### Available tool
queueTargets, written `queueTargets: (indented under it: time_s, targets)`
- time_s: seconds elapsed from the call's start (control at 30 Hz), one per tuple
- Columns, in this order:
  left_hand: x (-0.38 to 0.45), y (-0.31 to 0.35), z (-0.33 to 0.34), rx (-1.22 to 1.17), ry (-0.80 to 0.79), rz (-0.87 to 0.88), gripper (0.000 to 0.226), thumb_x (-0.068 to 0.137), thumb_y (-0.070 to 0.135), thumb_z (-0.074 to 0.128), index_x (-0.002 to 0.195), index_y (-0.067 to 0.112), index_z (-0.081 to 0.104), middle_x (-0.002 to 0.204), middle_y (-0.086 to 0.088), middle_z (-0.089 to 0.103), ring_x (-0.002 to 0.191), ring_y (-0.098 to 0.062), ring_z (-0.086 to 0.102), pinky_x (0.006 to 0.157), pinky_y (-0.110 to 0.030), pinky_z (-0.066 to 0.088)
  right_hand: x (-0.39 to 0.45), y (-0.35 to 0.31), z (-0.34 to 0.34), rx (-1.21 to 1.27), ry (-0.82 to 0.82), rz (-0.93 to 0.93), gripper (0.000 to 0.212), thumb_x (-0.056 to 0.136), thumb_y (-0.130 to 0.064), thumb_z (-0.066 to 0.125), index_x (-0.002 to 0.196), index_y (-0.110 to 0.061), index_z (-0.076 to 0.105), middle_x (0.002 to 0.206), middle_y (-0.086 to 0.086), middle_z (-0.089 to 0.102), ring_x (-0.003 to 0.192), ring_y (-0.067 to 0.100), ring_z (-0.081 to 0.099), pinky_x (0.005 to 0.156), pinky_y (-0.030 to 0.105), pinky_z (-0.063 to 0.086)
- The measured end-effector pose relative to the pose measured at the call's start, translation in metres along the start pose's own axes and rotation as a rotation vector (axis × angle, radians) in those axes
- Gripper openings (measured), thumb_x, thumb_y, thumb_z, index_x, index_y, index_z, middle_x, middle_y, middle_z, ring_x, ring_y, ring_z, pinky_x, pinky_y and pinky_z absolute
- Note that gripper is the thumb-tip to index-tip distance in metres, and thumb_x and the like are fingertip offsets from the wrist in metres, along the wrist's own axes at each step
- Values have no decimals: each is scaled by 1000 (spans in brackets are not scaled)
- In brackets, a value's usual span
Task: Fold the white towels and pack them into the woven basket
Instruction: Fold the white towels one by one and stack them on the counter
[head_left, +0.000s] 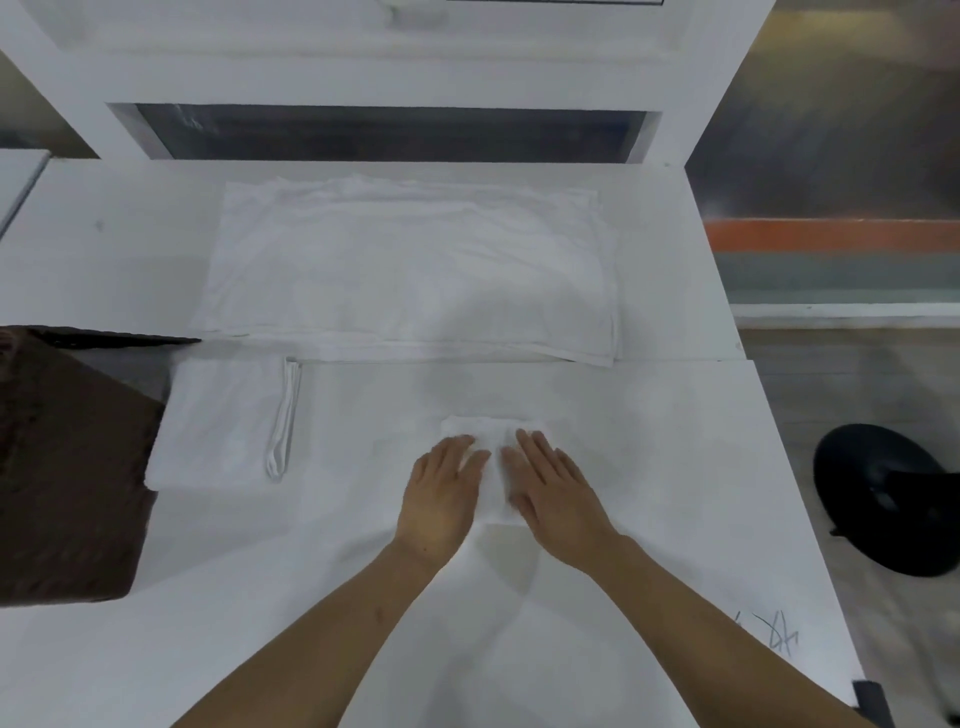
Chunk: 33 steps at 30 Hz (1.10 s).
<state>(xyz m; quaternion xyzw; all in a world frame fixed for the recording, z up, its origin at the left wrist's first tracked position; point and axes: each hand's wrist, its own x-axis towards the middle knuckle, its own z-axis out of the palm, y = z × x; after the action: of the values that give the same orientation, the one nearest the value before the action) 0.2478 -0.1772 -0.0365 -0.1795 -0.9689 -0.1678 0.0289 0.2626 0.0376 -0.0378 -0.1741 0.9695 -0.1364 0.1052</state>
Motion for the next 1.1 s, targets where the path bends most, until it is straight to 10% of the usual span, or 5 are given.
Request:
queueTargets:
  time_s: [0.13, 1.1]
  targets:
    - [-12, -3, 24, 85, -297, -5, 62, 108, 53, 17, 163, 27, 2, 170, -2, -11, 156, -25, -14, 125, -51, 1, -8, 13, 12, -26, -168, 59, 63, 107, -58, 13, 161, -37, -13, 167, -12, -27, 154, 9, -25, 128, 42, -1]
    - [-31, -143, -38, 243, -382, -132, 67, 106, 55, 9, 162, 18, 11, 170, -8, 2, 157, -28, 6, 123, -60, 5, 106, -112, 30, -111, -317, -23, 66, 103, -63, 2, 159, -36, -22, 163, -7, -38, 151, 16, -32, 125, 53, -8]
